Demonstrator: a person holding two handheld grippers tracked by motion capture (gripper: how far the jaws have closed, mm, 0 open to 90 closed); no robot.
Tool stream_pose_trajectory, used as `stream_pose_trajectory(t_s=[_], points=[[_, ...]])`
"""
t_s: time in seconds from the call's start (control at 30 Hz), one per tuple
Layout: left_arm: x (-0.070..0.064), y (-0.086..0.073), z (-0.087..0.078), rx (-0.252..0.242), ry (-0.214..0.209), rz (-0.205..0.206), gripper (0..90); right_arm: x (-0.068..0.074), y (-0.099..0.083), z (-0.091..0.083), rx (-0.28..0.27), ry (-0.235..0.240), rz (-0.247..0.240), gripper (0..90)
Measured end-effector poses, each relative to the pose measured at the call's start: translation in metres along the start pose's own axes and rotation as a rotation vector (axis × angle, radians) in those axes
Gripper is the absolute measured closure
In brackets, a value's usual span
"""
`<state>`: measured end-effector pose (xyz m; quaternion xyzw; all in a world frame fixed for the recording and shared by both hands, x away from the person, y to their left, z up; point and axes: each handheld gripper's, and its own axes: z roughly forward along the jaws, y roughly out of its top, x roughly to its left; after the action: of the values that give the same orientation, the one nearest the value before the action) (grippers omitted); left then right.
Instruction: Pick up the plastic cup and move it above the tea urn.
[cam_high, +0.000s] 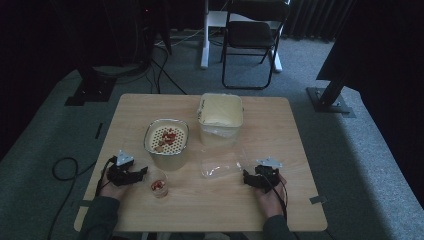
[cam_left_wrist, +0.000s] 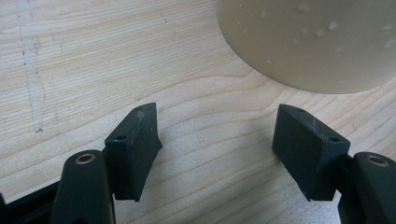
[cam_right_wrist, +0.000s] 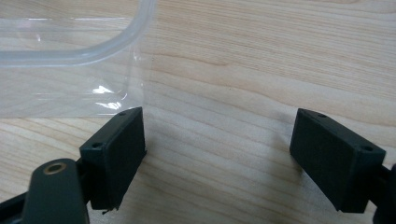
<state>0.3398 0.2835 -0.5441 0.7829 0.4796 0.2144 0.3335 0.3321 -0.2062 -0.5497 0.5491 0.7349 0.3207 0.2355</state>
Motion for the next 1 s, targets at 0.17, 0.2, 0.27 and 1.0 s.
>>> stream_pose_trajectory(t_s=[0.17, 0.2, 0.27, 1.0], points=[[0.0, 0.0, 0.001, 0.001, -0.001, -0.001, 31.2, -0.001, 0.0, 0.0, 0.009, 0.026, -0.022, 12.8], [0.0, 0.001, 0.001, 0.001, -0.001, -0.001, 31.0, -0.002, 0.001, 0.001, 0.017, 0.051, -0.05, 12.2], [0.0, 0.001, 0.001, 0.001, -0.001, -0.001, 30.9, -0.003, 0.002, 0.002, 0.018, 0.064, -0.062, 12.1], [-0.001, 0.001, 0.001, 0.004, -0.007, 0.006, 29.5, -0.027, 0.017, -0.025, 0.016, 0.041, -0.02, 39.5]])
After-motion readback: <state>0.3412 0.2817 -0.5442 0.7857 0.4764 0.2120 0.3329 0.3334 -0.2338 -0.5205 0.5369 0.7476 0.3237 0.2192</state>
